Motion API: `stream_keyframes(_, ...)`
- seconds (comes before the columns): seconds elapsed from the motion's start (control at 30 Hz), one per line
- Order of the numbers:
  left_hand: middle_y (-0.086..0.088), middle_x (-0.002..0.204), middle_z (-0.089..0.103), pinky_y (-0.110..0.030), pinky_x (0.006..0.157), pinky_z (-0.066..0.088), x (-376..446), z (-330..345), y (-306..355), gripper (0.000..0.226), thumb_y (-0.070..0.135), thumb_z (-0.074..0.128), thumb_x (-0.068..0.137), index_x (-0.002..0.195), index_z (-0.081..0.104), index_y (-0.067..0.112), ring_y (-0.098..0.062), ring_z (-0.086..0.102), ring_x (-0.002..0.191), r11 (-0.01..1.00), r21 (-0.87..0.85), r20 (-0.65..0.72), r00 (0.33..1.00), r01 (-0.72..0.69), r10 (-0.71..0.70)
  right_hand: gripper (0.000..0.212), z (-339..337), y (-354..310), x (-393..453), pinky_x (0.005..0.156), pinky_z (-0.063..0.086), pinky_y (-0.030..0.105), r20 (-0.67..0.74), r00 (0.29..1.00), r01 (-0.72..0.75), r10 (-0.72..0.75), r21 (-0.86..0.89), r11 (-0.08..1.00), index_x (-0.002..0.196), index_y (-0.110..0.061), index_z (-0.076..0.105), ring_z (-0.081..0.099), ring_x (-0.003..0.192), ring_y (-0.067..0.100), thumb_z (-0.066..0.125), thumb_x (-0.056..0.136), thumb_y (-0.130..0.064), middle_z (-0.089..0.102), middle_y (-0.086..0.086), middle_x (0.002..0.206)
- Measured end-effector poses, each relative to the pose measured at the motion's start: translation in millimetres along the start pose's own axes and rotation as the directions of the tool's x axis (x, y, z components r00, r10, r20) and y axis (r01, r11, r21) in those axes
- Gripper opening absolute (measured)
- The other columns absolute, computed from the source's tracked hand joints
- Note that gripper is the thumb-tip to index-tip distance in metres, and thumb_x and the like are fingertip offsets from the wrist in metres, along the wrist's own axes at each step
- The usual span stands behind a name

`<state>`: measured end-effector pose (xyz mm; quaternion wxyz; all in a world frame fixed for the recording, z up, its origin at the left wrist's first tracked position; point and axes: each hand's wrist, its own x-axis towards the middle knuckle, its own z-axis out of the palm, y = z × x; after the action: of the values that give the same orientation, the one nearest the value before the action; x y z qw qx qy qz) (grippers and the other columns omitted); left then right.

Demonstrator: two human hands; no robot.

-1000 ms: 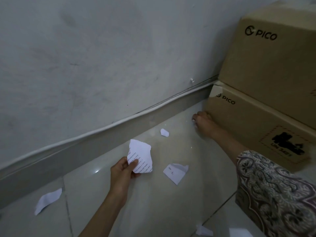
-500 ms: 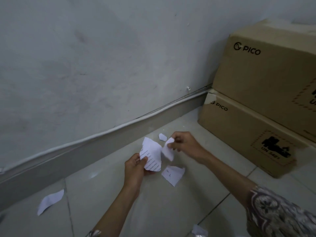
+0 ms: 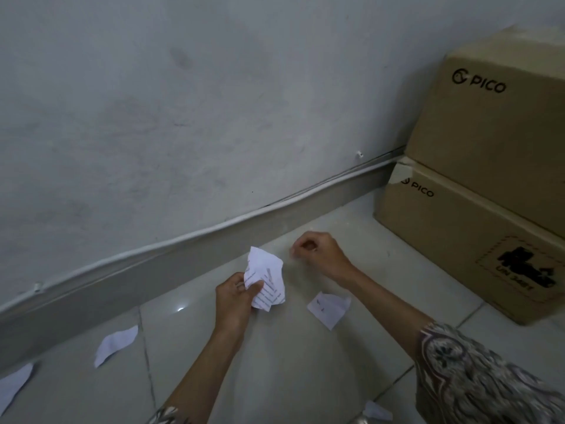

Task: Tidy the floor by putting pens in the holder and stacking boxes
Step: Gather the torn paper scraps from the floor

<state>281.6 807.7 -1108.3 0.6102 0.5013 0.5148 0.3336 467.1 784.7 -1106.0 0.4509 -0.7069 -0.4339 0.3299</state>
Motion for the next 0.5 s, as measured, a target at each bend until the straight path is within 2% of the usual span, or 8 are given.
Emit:
stream_keyframes(0.07,0.006,0.057,0.068,-0.013,0.049,0.050,2.1,-7.3,-4.7,0.019,-0.009,0.059,0.081,0.072,0.062,0.007,0.000,0.062,0.048,1.000,-0.018,-0.016,1.000,0.012,-0.012,0.018,-3.6,12.6,18.0,0.072,0.042,0.020,-0.145,0.989,-0.011,-0.012,-0.159,0.987,0.096,0.006,0.065,0.059,0.081,0.021,0.065,0.080,-0.002,0.064,0.021,0.097)
stream_keyframes(0.1,0.004,0.061,0.068,-0.014,0.051,0.050,2.3,-10.7,-6.8,0.018,-0.009,0.060,0.081,0.073,0.062,0.007,-0.002,0.062,0.049,1.000,-0.024,-0.027,1.000,0.013,-0.014,0.024,-4.5,19.3,25.0,0.080,0.040,0.023,-0.160,0.987,-0.009,-0.033,-0.256,0.967,0.104,0.005,0.063,0.057,0.096,0.028,0.061,0.082,-0.001,0.061,0.023,0.108)
stream_keyframes(0.17,0.001,0.064,0.066,-0.020,0.055,0.049,2.9,-16.1,-10.9,0.018,-0.009,0.060,0.081,0.072,0.062,0.008,-0.005,0.061,0.052,1.000,-0.024,-0.044,0.999,0.013,-0.014,0.035,-4.2,29.7,31.6,0.096,0.035,0.028,-0.074,0.994,0.032,-0.075,-0.463,0.886,0.120,0.001,0.056,0.044,0.119,0.035,0.049,0.086,0.003,0.052,0.021,0.127)
stream_keyframes(0.2,0.001,0.064,0.066,-0.020,0.056,0.049,3.3,-18.5,-12.9,0.019,-0.008,0.060,0.081,0.072,0.061,0.008,-0.004,0.061,0.051,1.000,-0.021,-0.047,0.999,0.015,-0.016,0.040,-2.9,33.7,32.5,0.100,0.033,0.031,-0.015,0.996,0.068,-0.092,-0.556,0.828,0.124,0.000,0.054,0.040,0.122,0.034,0.044,0.086,0.008,0.050,0.019,0.131)
stream_keyframes(0.23,0.001,0.064,0.066,-0.019,0.055,0.049,3.8,-20.7,-14.5,0.018,-0.008,0.060,0.081,0.072,0.061,0.007,-0.003,0.061,0.050,1.000,-0.019,-0.049,0.999,0.016,-0.017,0.044,-1.6,35.2,32.7,0.101,0.033,0.033,0.027,0.993,0.104,-0.112,-0.624,0.774,0.124,-0.001,0.054,0.040,0.121,0.034,0.040,0.084,0.012,0.050,0.018,0.131)
stream_keyframes(0.3,0.004,0.062,0.067,-0.014,0.052,0.049,5.1,-24.2,-16.7,0.017,-0.009,0.060,0.081,0.073,0.061,0.006,0.000,0.061,0.049,1.000,-0.019,-0.050,0.999,0.012,-0.013,0.046,-0.1,38.7,36.9,0.097,0.037,0.034,0.051,0.990,0.130,-0.129,-0.662,0.738,0.119,0.001,0.058,0.043,0.115,0.034,0.039,0.081,0.017,0.053,0.019,0.124)
stream_keyframes(0.4,0.001,0.066,0.067,-0.019,0.057,0.050,5.4,-28.4,-18.0,0.018,-0.008,0.060,0.081,0.073,0.062,0.008,-0.001,0.061,0.051,1.000,-0.016,-0.054,0.998,0.016,-0.017,0.037,-6.8,36.2,46.4,0.089,0.043,0.031,0.044,0.998,0.065,-0.049,-0.604,0.794,0.106,0.001,0.065,0.055,0.105,0.036,0.042,0.080,0.014,0.058,0.022,0.114)
stream_keyframes(0.5,-0.001,0.069,0.067,-0.021,0.058,0.049,4.7,-30.4,-18.2,0.019,-0.008,0.060,0.082,0.073,0.062,0.009,0.001,0.062,0.050,1.000,-0.021,-0.057,0.998,0.015,-0.016,0.022,-23.2,23.8,36.4,0.069,0.047,0.015,0.071,0.996,0.086,-0.060,-0.471,0.878,0.085,0.007,0.069,0.061,0.080,0.025,0.050,0.077,0.014,0.068,0.025,0.094)
